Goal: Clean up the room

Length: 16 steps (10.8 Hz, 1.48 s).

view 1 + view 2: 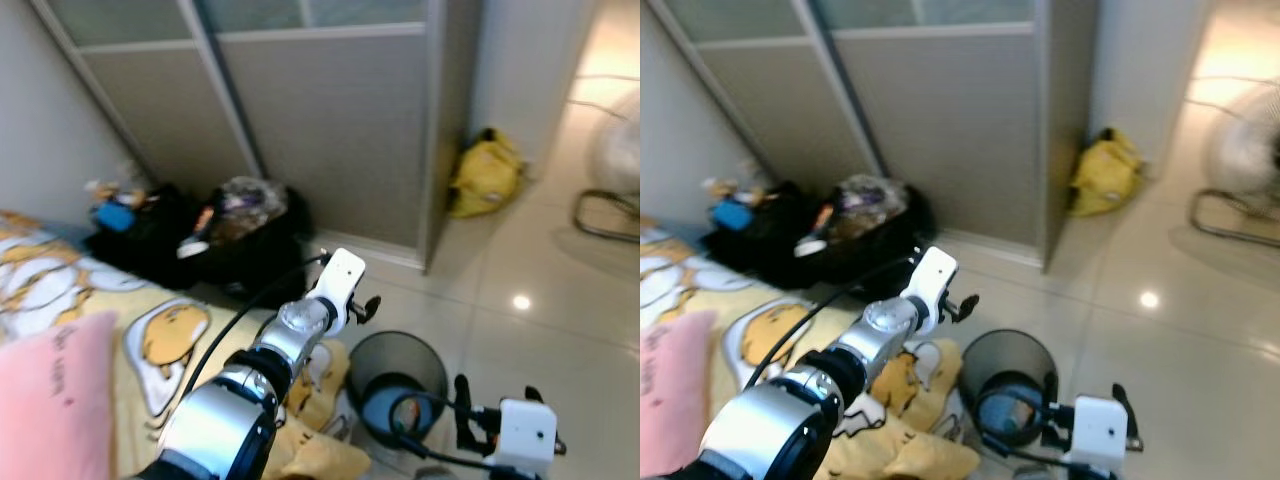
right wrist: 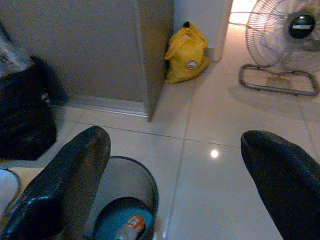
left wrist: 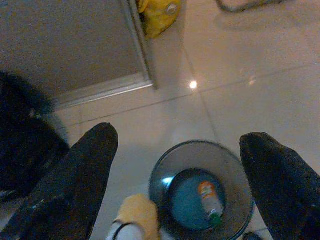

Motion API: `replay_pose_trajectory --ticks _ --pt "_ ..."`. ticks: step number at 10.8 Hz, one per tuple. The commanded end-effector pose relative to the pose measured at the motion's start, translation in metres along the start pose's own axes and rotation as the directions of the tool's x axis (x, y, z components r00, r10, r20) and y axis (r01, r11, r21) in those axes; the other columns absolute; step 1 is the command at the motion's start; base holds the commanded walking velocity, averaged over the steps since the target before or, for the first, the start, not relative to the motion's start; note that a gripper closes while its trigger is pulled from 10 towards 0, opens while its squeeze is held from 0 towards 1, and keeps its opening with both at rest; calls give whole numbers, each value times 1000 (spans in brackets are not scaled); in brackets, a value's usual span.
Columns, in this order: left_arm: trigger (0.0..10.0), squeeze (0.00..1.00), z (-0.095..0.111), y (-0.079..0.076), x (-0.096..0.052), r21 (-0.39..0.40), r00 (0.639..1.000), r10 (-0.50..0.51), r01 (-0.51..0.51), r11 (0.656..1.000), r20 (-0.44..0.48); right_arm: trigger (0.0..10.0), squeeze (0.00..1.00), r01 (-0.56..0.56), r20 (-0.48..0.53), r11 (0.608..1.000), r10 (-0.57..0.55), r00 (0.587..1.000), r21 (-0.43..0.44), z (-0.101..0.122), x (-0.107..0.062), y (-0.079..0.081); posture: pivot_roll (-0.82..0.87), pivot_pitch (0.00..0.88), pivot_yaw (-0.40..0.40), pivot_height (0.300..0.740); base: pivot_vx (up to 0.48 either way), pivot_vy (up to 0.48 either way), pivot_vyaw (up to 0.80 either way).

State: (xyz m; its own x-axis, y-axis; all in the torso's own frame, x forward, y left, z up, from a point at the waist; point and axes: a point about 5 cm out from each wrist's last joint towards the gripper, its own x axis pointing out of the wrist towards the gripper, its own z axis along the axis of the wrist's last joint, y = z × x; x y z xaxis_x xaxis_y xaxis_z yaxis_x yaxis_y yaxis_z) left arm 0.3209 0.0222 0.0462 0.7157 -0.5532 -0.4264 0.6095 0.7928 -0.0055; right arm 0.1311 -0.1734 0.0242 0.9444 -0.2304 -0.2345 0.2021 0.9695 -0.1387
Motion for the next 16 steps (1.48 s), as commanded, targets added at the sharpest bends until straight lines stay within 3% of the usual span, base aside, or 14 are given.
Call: replay_pose_trajectory --ticks 1,11,12,13,14,16 --pt "10000 0 33 -60 14 -43 978 -154 161 986 139 10000 0 -16 17 999 15 1000 28 7 9 5 -233 0 195 740 0 0 0" --pt "10000 0 33 -60 14 -43 978 -154 161 986 139 10000 0 -16 17 999 15 1000 28 7 9 5 -233 0 195 740 0 0 0" --pt "10000 0 32 -51 11 -45 974 -151 161 986 170 10000 0 -14 35 999 13 999 41 12 16 5 -213 0 190 740 0 0 0" --pt "10000 0 7 43 -41 -169 915 204 -152 974 348 10000 0 -145 142 988 135 981 59 47 87 16 76 0 -27 740 0 0 731" --pt "10000 0 -2 78 -71 -204 858 338 -278 939 387 10000 0 -173 176 983 159 971 66 66 112 18 51 0 -11 740 0 0 719" --pt "10000 0 3 74 -67 -170 867 309 -262 950 392 10000 0 -157 166 985 144 976 66 61 109 15 28 0 3 740 0 0 0"
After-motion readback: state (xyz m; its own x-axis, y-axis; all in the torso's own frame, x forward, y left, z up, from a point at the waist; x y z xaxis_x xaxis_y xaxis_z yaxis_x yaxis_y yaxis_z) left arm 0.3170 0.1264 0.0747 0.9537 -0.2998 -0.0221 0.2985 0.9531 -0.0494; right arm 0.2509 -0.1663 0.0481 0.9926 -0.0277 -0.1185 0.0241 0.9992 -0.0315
